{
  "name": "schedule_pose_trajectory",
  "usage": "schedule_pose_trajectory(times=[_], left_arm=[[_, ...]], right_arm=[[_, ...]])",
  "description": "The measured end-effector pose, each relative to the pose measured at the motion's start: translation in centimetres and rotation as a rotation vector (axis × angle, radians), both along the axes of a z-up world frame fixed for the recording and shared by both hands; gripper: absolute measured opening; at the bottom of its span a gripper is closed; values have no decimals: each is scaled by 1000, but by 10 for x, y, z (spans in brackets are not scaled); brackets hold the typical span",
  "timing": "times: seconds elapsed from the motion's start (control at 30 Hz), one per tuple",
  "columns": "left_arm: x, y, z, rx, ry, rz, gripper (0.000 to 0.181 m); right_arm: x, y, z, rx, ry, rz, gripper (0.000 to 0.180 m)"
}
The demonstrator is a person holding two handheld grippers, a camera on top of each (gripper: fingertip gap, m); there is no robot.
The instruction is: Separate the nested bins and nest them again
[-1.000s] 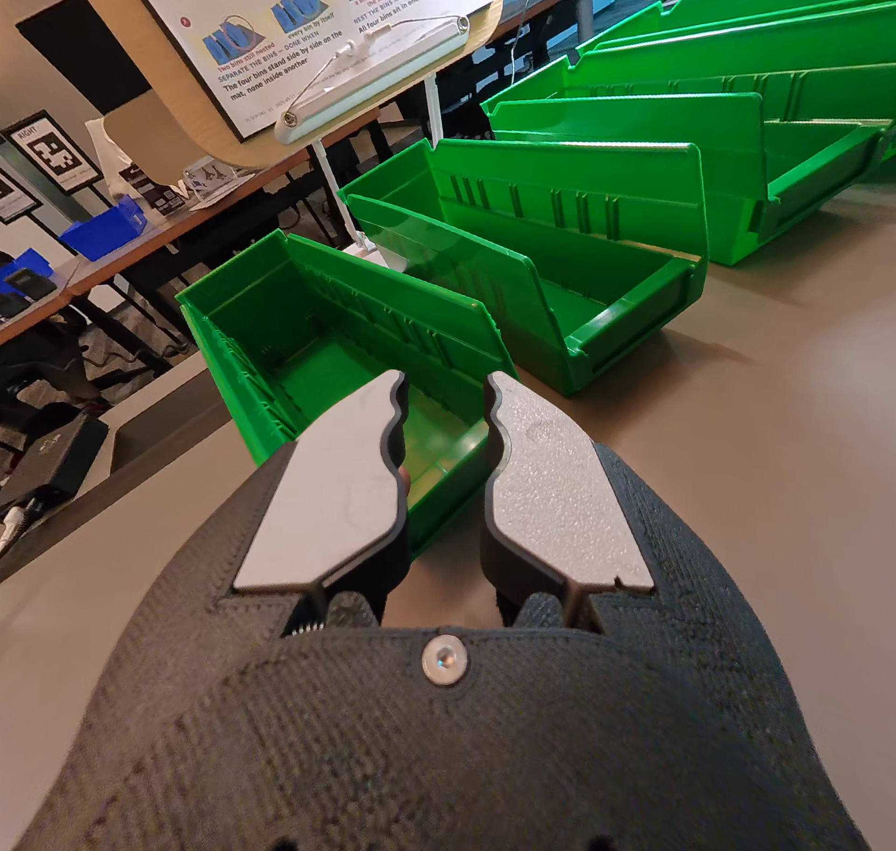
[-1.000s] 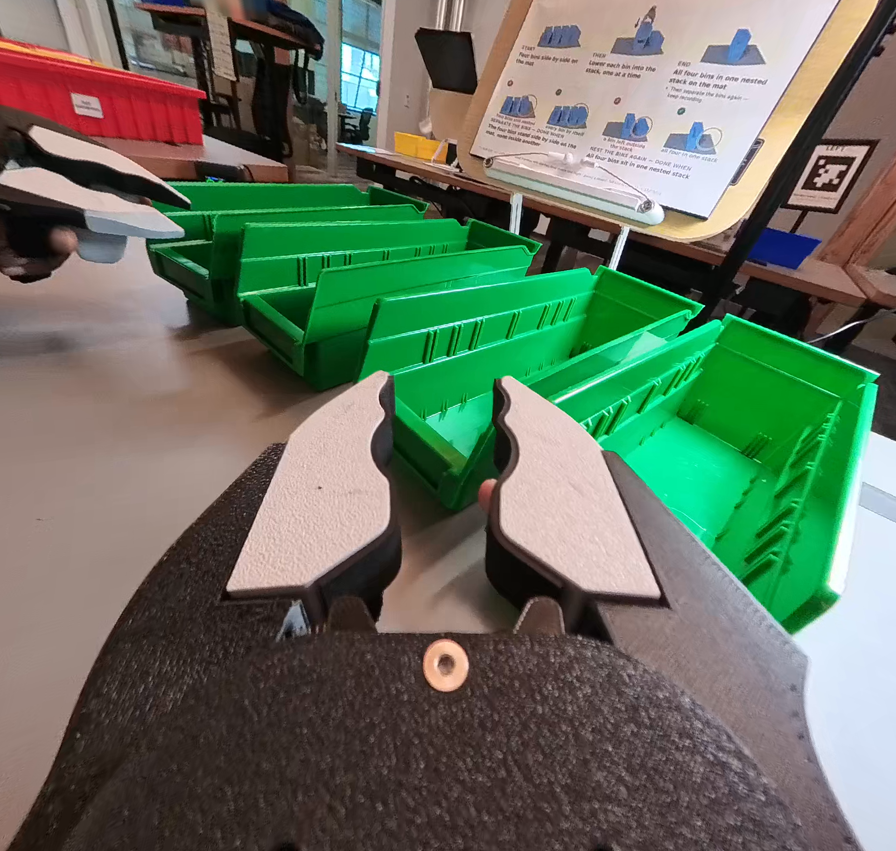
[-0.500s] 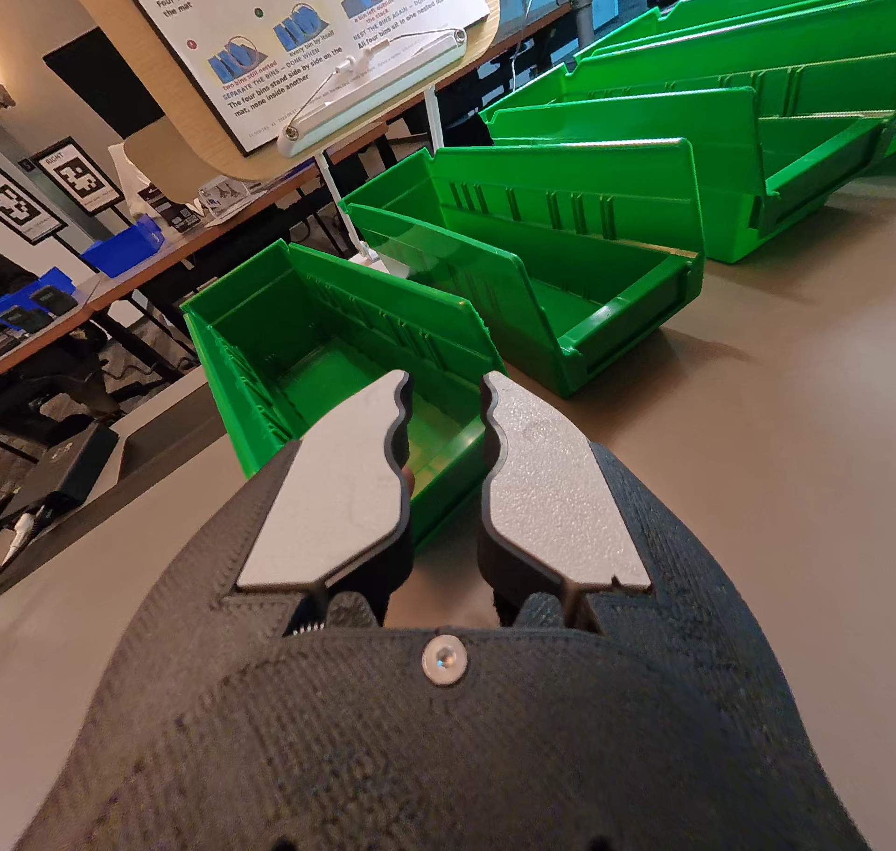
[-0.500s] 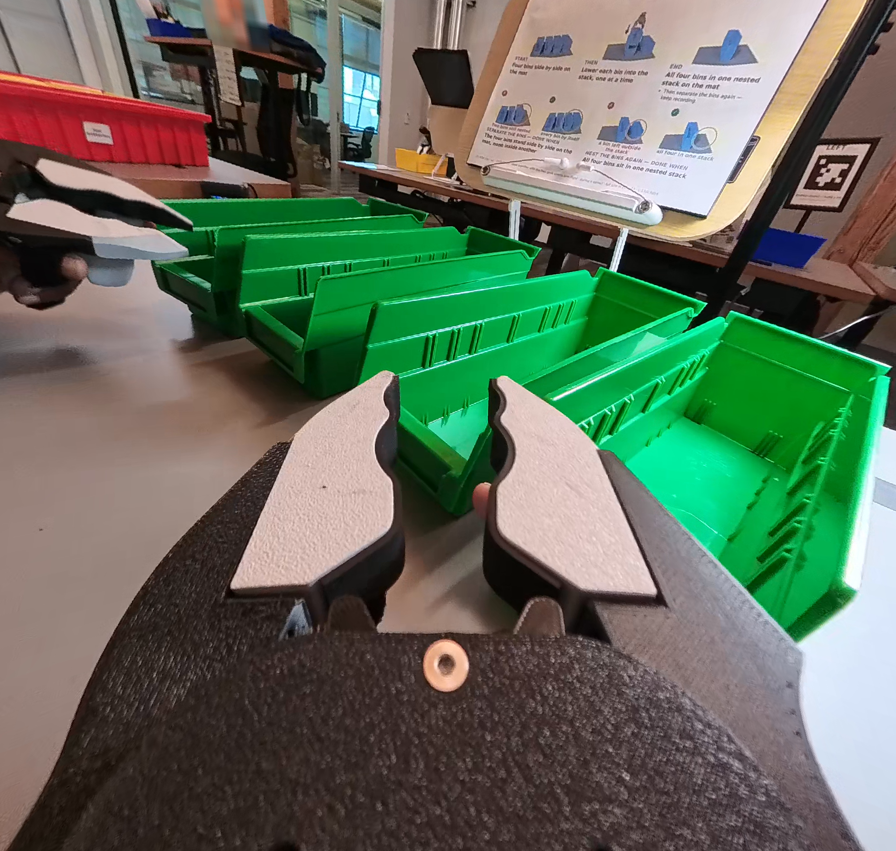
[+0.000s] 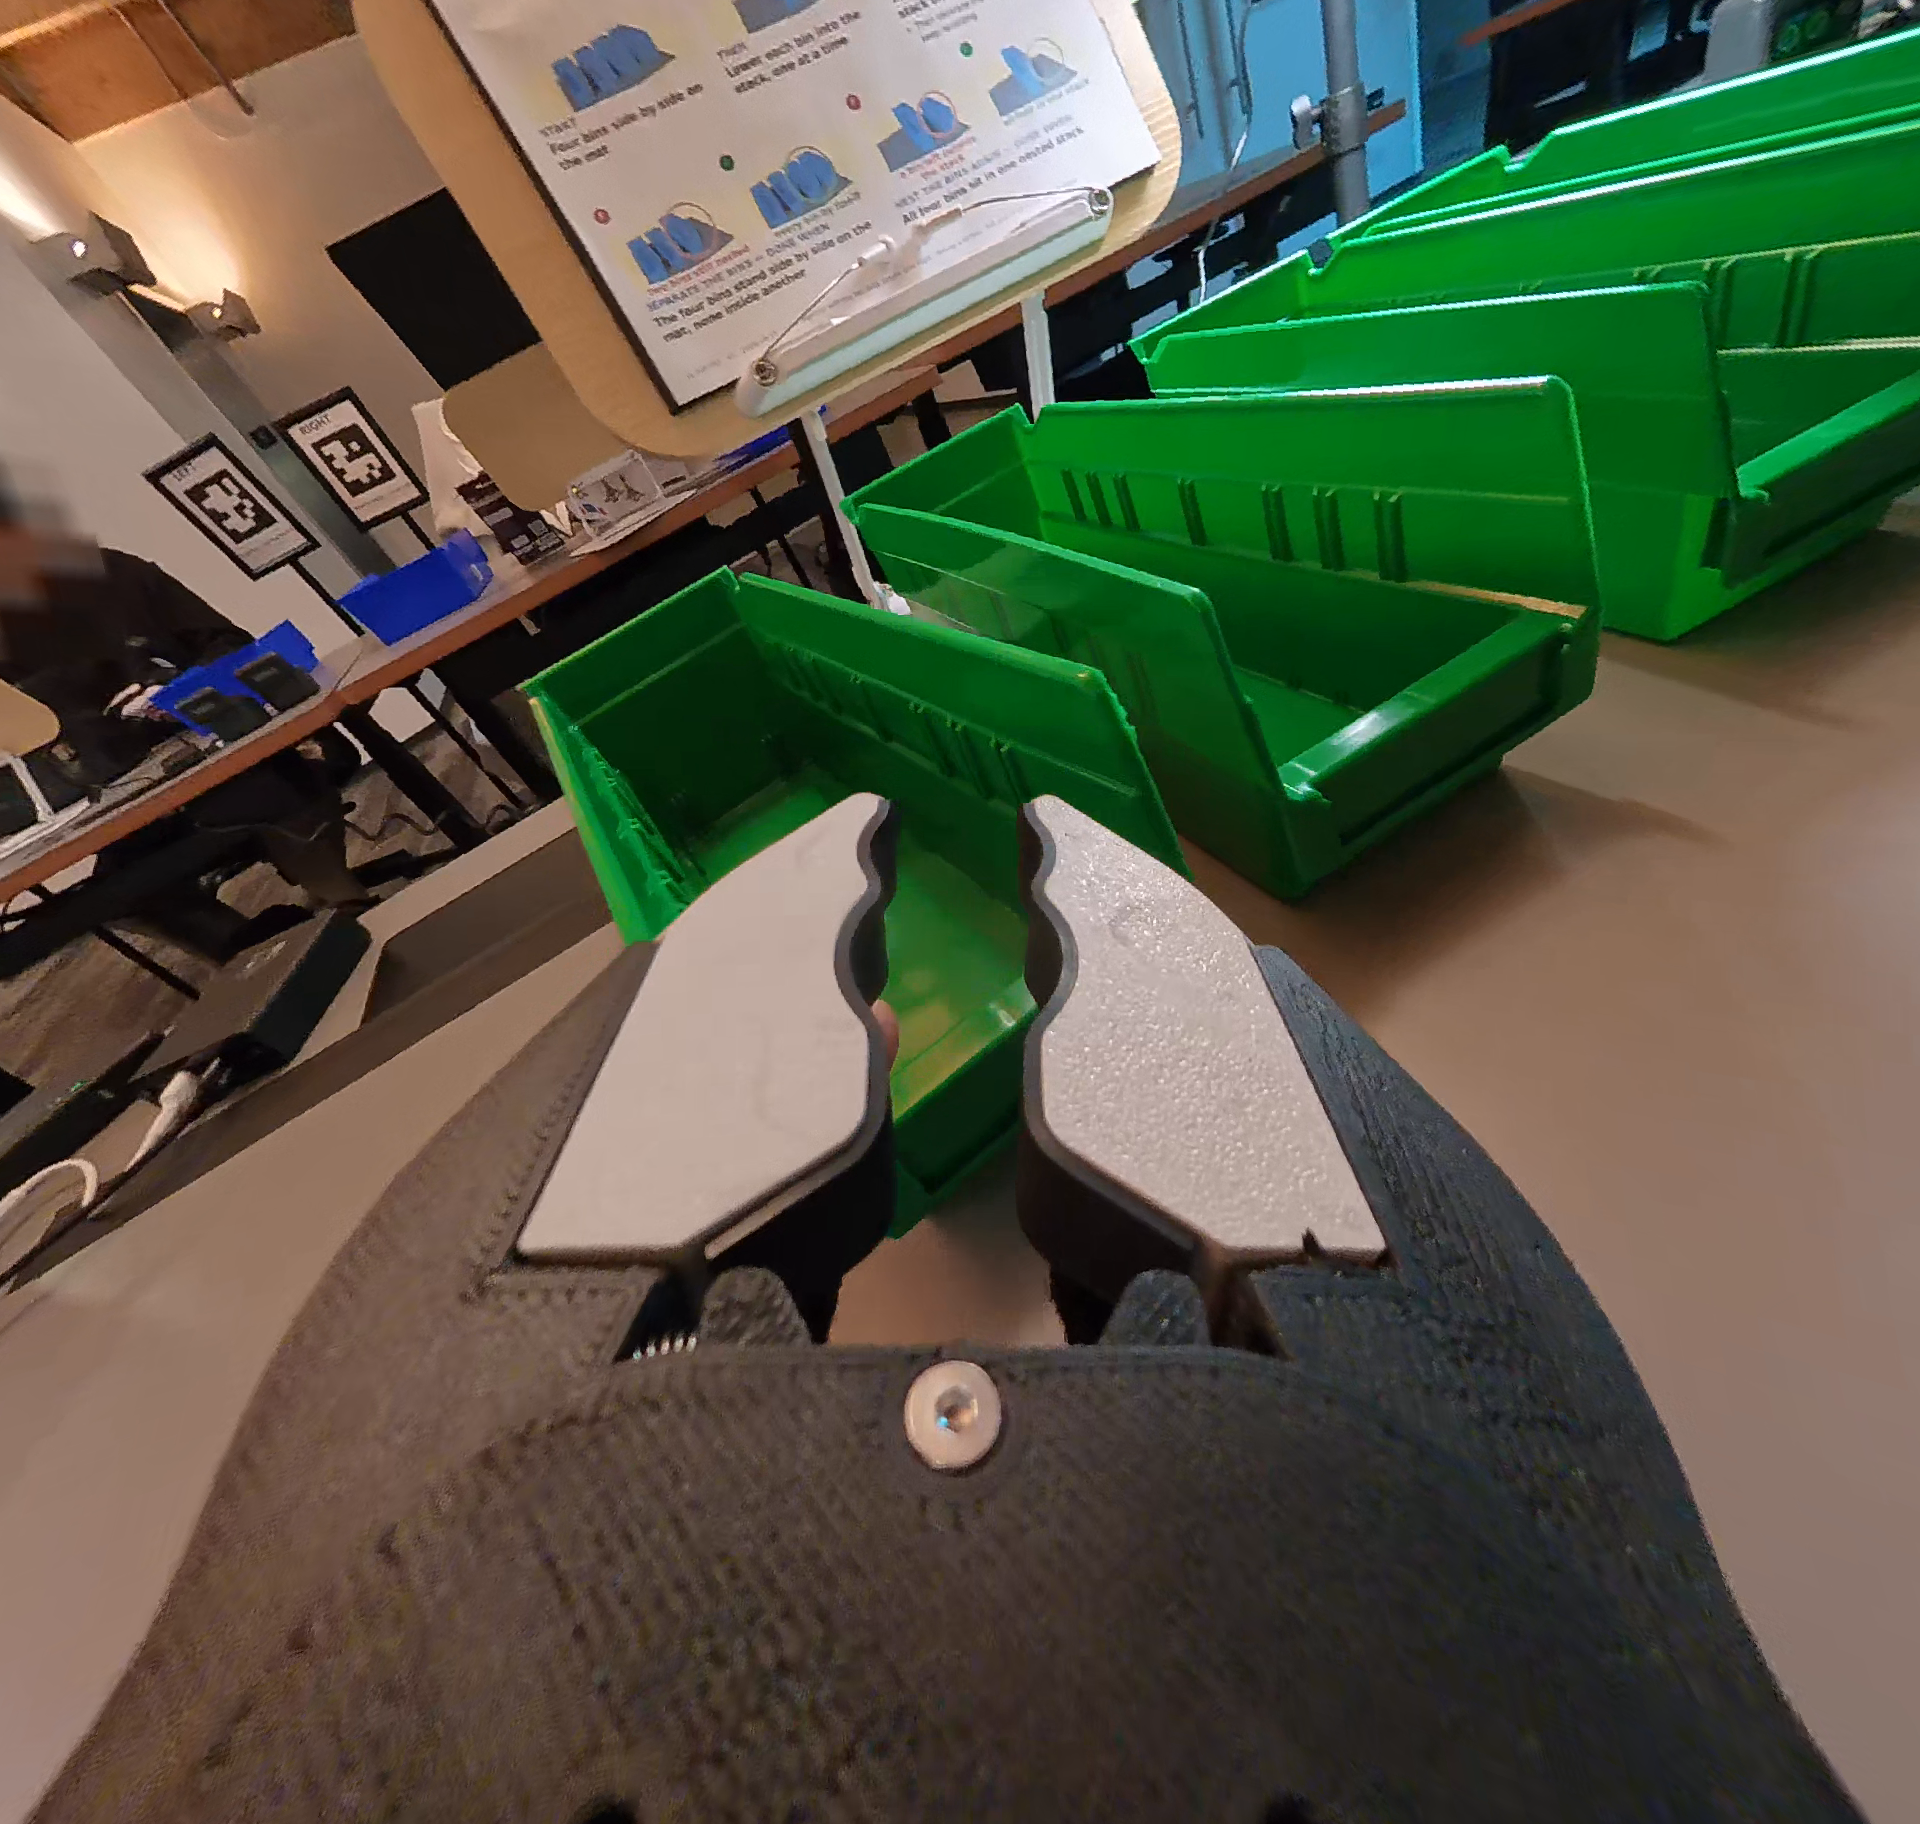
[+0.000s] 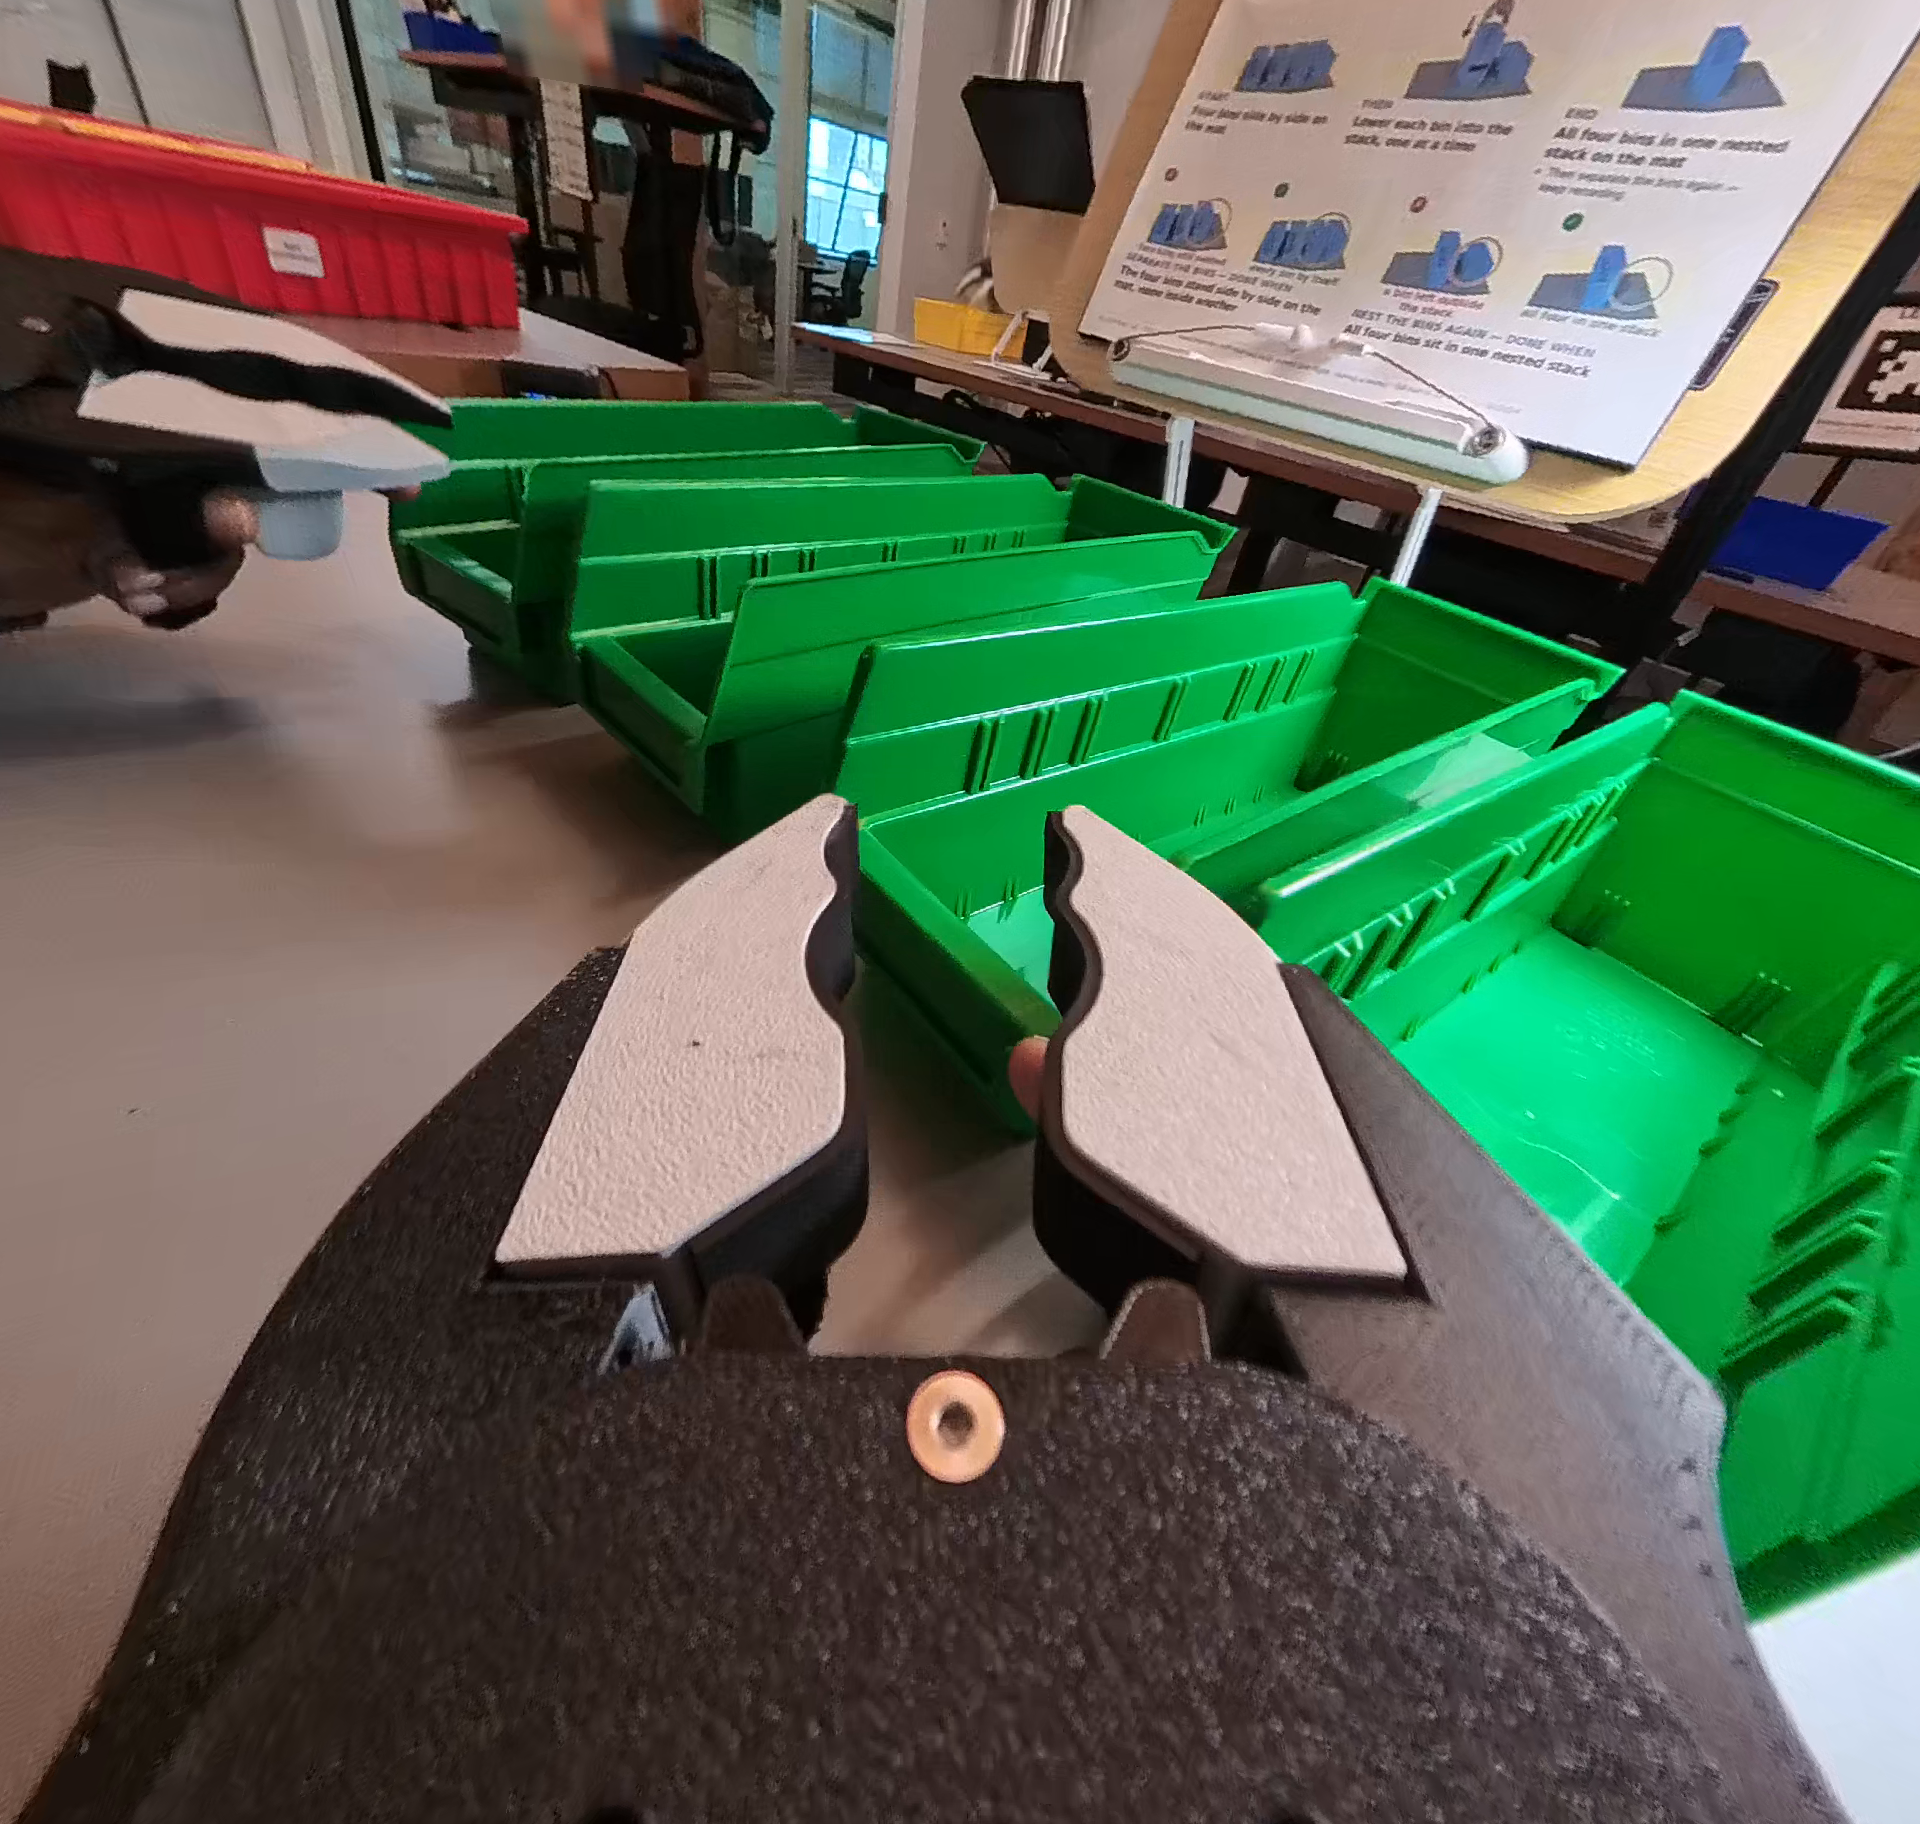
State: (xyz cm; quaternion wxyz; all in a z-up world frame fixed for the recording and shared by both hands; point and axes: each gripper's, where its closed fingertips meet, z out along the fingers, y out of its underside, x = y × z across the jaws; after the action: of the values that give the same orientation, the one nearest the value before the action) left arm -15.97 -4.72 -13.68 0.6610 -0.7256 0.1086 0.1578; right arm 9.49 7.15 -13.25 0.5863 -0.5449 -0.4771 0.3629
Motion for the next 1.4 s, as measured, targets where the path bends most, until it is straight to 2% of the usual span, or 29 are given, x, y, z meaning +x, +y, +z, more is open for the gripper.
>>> schedule_pose_trajectory(times=[0.3,0.67,0.87,1.0,1.17,1.4], left_arm=[[-11,-3,0,8,-4,43,22],[-7,-3,2,16,-10,18,22],[-2,-4,2,2,11,-8,26],[2,0,-6,-52,9,-47,33],[9,4,-21,-157,127,-81,40],[7,10,-51,-445,289,-152,51]], right_arm=[[-4,-4,-6,35,-45,6,34],[-1,-2,-8,24,-45,7,34],[4,-1,2,15,-5,14,34],[5,-4,5,11,2,30,35],[6,-8,2,18,-14,31,35],[4,-10,-6,9,-45,38,35]])
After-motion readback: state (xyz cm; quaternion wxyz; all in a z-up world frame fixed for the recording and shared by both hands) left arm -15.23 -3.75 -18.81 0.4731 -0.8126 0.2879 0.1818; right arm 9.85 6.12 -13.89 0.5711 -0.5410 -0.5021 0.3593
